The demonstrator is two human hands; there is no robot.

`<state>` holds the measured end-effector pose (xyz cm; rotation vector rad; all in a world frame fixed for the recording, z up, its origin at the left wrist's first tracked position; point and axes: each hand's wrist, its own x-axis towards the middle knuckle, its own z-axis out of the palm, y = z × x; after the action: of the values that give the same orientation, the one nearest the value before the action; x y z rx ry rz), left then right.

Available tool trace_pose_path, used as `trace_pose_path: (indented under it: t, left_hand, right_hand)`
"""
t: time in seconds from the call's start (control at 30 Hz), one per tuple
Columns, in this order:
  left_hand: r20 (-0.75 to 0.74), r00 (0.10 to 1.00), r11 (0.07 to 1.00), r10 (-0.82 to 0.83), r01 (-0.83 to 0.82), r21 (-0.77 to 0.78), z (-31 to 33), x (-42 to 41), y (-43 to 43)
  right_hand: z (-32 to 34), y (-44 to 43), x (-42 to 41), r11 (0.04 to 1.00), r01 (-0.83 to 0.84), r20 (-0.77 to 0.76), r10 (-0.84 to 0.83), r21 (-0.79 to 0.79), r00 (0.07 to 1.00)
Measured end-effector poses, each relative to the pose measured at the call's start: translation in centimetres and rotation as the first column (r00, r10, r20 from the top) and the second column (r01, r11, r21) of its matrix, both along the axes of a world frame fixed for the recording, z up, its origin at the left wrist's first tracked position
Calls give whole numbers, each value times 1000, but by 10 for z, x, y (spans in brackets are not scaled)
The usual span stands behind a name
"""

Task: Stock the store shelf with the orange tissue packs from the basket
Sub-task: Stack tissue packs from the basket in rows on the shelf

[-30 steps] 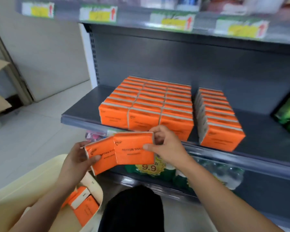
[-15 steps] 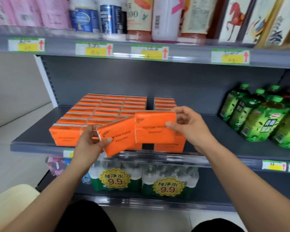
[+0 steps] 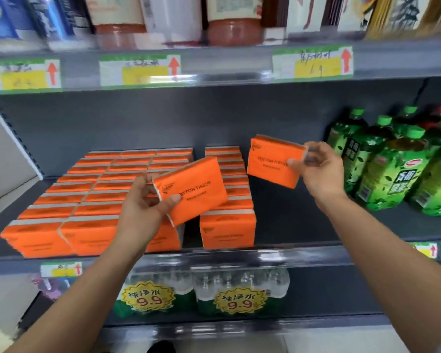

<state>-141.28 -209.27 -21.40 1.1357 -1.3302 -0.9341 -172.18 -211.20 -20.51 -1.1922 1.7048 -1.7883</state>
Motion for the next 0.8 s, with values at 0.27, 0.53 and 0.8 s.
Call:
trace_pose_path:
  t: [0.27, 0.53, 0.8]
  left_hand:
    - [86, 995, 999, -44, 46, -28, 3, -38, -48]
    - [120, 986, 994, -113, 113, 6, 0, -59, -77]
    - [165, 978, 992, -126, 120, 50, -3, -58, -87]
  right_hand:
    - [-50, -64, -32, 989, 15, -45, -8, 150, 999]
    - [-81, -118, -46, 984, 31, -100, -14, 173, 995]
    - [-87, -147, -45, 962, 51, -183, -1, 267, 983]
